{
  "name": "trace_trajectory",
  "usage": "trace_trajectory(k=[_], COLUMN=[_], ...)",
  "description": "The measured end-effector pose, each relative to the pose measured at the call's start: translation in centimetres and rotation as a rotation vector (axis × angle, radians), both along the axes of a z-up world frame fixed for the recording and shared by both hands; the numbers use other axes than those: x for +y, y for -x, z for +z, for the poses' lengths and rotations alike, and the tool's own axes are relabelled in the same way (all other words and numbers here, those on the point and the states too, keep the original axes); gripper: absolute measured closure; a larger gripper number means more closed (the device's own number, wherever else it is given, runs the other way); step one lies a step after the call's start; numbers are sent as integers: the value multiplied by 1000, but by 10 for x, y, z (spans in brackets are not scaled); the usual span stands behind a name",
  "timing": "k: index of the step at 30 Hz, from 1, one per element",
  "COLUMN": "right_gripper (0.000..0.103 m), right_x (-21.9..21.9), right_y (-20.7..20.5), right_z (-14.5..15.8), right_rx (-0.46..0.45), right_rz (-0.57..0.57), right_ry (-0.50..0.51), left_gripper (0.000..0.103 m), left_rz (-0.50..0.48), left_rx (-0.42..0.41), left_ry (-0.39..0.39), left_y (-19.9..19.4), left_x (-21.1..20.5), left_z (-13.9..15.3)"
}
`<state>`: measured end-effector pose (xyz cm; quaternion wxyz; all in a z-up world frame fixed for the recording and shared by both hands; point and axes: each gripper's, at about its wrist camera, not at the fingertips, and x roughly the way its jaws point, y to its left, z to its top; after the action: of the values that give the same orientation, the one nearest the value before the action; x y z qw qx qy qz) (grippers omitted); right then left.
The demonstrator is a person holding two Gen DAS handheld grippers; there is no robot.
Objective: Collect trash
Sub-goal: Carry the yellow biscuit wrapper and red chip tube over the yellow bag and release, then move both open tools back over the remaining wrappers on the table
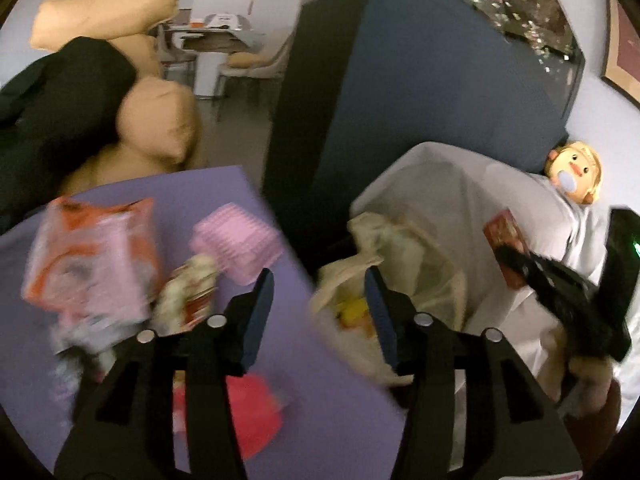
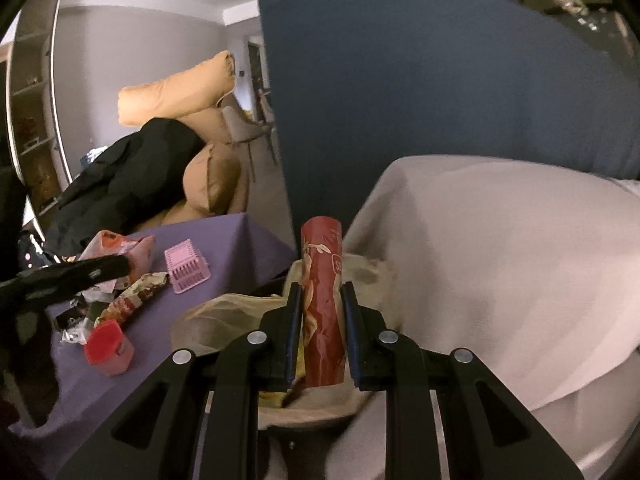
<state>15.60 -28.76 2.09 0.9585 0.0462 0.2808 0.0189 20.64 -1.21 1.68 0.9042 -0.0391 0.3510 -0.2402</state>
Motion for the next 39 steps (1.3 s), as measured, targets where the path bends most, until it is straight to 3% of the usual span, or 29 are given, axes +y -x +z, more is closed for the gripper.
trace_trajectory(k=[10,15,24,32,35,39], right_gripper=[83,59,57,56,43,43], right_x=[25,27,43,73,95,132], right_y=[-45,-52,-46,-29,-24,-19], right_z=[-35,-41,-32,-12,-5,-5], right_rx=[119,141,149,111,92,101], right_rz=[-18,-49,-48,26,108,203], right_ry=[27,36,48,15,-15,53], left_gripper=[50,49,49,49,49,49], left_rz=[105,145,190,250,285,318], left_rx=[42,75,111,116,121,121], left_ry=[20,67,95,103,115,123], left_y=[23,22,20,24,23,23], left_x=[93,120,150,182,197,213], left_z=[-20,-27,-37,-43,-45,-47])
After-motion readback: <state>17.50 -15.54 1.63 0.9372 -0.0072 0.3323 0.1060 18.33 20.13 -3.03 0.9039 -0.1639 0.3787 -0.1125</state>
